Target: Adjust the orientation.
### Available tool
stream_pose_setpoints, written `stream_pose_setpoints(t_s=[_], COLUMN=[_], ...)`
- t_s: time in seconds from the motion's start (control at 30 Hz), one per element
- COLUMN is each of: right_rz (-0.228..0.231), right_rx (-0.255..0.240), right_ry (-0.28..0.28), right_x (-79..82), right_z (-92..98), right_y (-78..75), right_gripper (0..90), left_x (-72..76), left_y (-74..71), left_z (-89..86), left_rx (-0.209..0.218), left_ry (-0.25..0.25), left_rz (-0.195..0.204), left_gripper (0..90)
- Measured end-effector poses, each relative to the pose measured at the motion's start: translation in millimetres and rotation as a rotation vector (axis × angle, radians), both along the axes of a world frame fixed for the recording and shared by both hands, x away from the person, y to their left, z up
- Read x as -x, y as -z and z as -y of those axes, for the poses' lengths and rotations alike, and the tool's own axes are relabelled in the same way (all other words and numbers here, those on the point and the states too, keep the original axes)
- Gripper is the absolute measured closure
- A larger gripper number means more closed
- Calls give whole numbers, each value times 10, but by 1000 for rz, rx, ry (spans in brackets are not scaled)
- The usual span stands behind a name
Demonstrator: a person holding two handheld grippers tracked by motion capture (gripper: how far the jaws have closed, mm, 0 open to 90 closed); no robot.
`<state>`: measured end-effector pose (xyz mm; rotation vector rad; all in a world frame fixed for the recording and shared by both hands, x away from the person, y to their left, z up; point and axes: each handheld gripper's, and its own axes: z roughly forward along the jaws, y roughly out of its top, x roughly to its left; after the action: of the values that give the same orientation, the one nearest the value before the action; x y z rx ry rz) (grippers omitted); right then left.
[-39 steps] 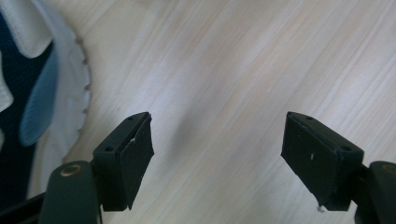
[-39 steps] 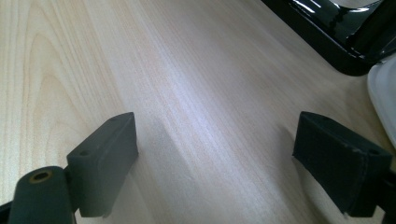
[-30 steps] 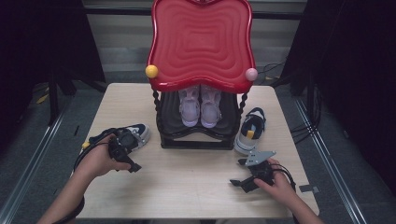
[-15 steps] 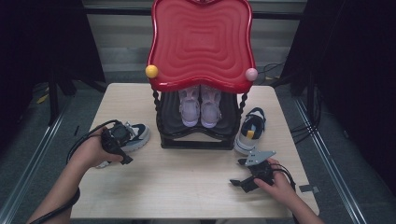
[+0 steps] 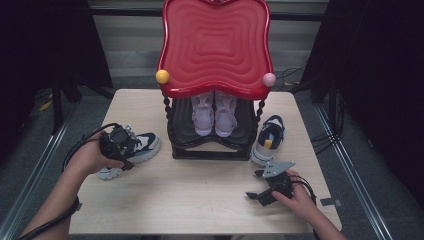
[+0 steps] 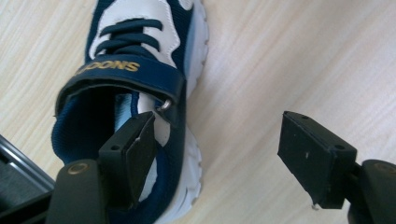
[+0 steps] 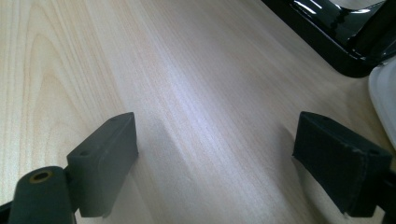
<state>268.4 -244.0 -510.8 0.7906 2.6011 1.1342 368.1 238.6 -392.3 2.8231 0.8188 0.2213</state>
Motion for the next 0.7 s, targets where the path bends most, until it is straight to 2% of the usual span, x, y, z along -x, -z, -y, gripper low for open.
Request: stream_pose_setpoints(t_s=[0.03, 0.1, 0.23, 0.33, 0.5, 0.53, 0.57, 0.6, 0.7], right_rz=[4, 3, 2, -1, 0, 1, 0, 1, 0], right_rx=[3, 2, 0, -1, -1, 1, -1, 0, -1], right_ry=[-2, -1, 0, 1, 1, 0, 1, 0, 1], right_x=[-3, -1, -1, 0, 0, -1, 0, -1, -1], right_z=[2, 1, 0, -1, -1, 0, -1, 0, -1], right_y=[0, 0, 0, 0, 0, 1, 1, 1, 0], right_gripper=[129, 128, 128, 129, 128, 128, 129, 128, 128], left_x=[-5, 7, 11, -20, -23, -27, -20, -15, 25], left_y=[-11, -31, -36, 34, 220, 221, 219, 209, 205], left_z=[-15, -40, -131, -211, -242, -241, -233, -222, -164], left_rx=[4, 14, -34, -28, -35, -30, -3, -4, -11], left_ry=[13, 8, -8, -40, -38, -35, -51, -44, -29], left_rz=[-2, 4, -4, -2, -49, -51, -66, -71, -89], left_gripper=[296, 303, 282, 281, 294, 294, 303, 349, 342])
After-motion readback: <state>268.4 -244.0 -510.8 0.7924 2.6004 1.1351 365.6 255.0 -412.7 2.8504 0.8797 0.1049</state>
